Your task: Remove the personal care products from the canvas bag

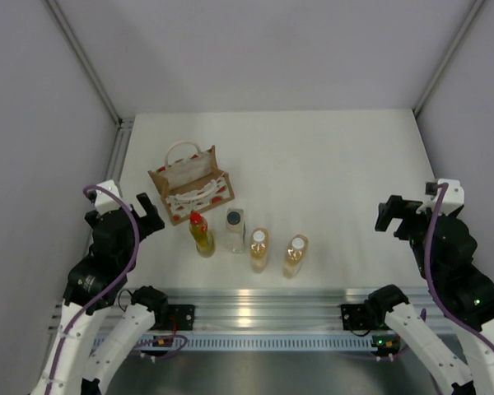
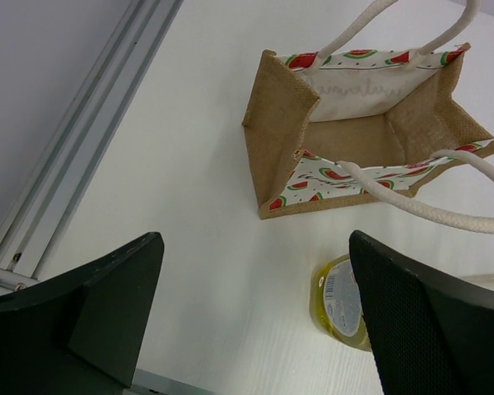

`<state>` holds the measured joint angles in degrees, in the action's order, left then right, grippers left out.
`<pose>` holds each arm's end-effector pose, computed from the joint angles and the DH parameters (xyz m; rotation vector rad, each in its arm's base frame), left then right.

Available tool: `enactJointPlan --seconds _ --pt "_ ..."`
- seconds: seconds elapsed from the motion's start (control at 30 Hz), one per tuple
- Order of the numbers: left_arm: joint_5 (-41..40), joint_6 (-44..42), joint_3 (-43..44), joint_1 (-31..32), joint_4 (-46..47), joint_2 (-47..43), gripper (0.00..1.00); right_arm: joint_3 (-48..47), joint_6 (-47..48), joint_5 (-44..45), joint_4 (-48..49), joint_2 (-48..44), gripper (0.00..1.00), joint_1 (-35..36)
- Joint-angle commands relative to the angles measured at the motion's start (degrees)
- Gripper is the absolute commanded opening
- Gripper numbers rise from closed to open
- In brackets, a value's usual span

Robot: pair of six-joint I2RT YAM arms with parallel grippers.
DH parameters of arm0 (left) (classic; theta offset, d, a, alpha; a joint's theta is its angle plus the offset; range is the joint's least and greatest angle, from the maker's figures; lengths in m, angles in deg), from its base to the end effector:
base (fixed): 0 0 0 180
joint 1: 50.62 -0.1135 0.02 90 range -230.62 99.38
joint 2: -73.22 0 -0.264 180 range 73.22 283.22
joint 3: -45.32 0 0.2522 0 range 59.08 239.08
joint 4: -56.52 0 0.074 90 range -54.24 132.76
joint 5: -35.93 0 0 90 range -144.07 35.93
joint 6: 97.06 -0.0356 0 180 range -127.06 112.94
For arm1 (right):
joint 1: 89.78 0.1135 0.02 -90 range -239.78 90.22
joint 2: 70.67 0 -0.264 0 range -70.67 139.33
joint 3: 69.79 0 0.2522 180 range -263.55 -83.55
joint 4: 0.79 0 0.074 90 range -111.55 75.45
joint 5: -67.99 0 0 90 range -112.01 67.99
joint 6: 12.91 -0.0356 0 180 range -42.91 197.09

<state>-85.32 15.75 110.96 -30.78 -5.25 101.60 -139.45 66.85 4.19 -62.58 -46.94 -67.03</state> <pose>0.0848 -0.0110 0.3483 -0.3915 1.8936 0.0507 0.0574 0.0070 0.3720 0.1179 1.8147 -0.0155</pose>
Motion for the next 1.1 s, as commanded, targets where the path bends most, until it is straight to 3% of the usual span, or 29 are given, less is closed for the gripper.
enactJointPlan --seconds 0.0,0.23,1.07 --pt "2.23 -0.04 -1.16 0.12 4.5 -1.4 0.98 0.35 0.57 -0.79 -0.13 -0.78 0.99 0.9" --pt "5.67 0.04 -2.74 0.12 6.26 -3.51 0.98 0.7 1.19 -2.2 0.13 -1.84 0.99 0.99" --pt "6.46 0.13 -3.1 0.12 6.61 -2.19 0.98 2.37 -1.27 -3.69 3.03 2.2 1.0 0.99"
